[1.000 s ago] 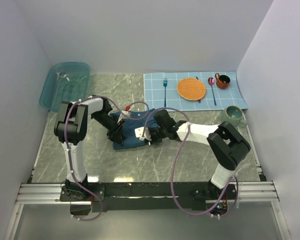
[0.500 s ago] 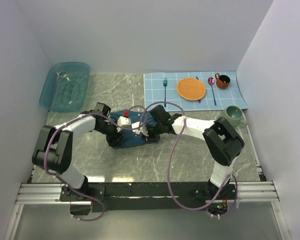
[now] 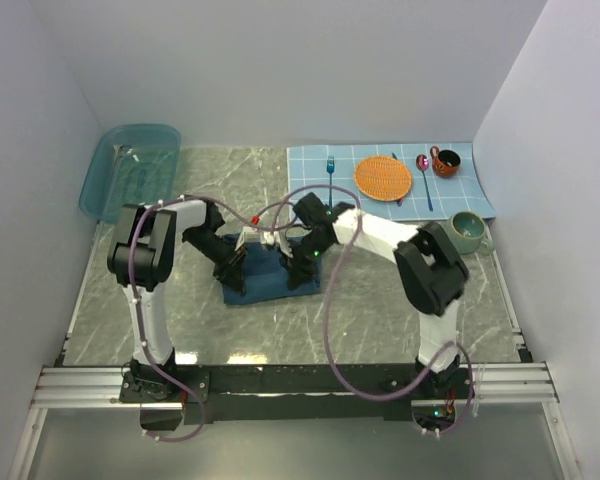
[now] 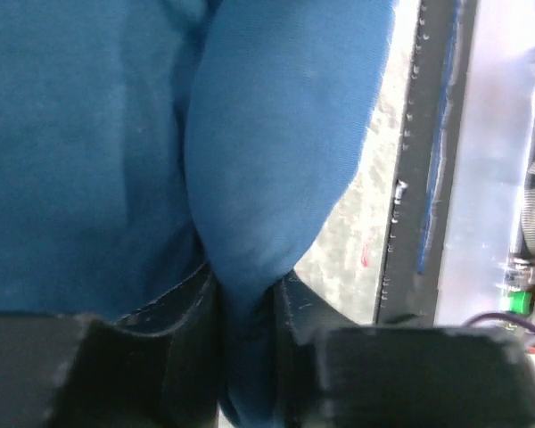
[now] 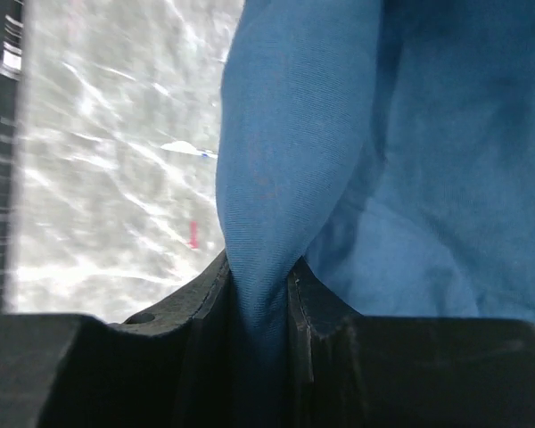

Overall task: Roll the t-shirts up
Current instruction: Roll the T-shirt to the center of the board.

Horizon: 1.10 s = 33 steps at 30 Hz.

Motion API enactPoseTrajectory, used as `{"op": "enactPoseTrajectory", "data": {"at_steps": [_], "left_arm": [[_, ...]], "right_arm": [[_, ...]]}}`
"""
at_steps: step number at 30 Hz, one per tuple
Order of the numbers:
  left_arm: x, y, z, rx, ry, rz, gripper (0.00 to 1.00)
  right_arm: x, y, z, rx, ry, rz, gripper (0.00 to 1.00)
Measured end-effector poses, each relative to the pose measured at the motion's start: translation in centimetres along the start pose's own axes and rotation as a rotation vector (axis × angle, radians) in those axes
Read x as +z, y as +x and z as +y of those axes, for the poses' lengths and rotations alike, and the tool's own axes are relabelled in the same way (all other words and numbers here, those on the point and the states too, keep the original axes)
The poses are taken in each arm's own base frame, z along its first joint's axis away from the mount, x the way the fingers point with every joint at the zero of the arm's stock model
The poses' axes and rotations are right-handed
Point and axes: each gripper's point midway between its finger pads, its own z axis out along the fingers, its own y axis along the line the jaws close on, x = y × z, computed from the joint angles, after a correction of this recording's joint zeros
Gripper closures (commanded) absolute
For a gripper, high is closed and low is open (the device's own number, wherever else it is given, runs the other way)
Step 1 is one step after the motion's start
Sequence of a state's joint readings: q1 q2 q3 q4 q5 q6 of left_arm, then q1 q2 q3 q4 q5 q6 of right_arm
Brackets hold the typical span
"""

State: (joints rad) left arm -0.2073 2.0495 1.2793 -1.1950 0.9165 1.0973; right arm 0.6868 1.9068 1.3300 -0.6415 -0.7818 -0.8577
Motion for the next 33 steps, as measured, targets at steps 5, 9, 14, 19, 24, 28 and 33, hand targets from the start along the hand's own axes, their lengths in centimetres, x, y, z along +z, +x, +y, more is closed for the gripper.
{"op": "enactPoseTrajectory", "data": {"at_steps": [5,9,14,19,24,28,33], "left_arm": [[-0.7,0.3,-0.3,-0.073,0.027,-0.026,0.36],[-4.2,-1.8,1.9,-0.045,-0.149,-0.149,0.3],[-9.2,-6.7,-0.8,0.329,-0.492,-0.232,0.27],[-6.2,-7.6,-5.3,0.697,-0.599,-0.196,0.26],[-2.0,-3.1,-3.3,0.801,-0.618,-0.054,0.25],[-1.2,-1.1,-1.5,0.865,-0.664,0.031,0.26],[-1.2,-1.0,0.9,0.953,-0.727,0.102,0.46]], "right_arm": [[0.3,0.4,-2.0,0.212,-0.162,-0.013,0.94],[0.5,1.3,-2.7,0.38,-0.274,-0.05,0.94],[0.3,2.2,-2.2,0.575,-0.362,-0.092,0.93],[0.6,2.4,-2.5,0.723,-0.396,-0.092,0.93],[0.9,2.4,-2.8,0.834,-0.417,-0.08,0.94],[1.2,2.3,-2.8,0.88,-0.438,-0.081,0.94],[1.3,2.3,-2.6,0.904,-0.458,-0.091,0.9]]}}
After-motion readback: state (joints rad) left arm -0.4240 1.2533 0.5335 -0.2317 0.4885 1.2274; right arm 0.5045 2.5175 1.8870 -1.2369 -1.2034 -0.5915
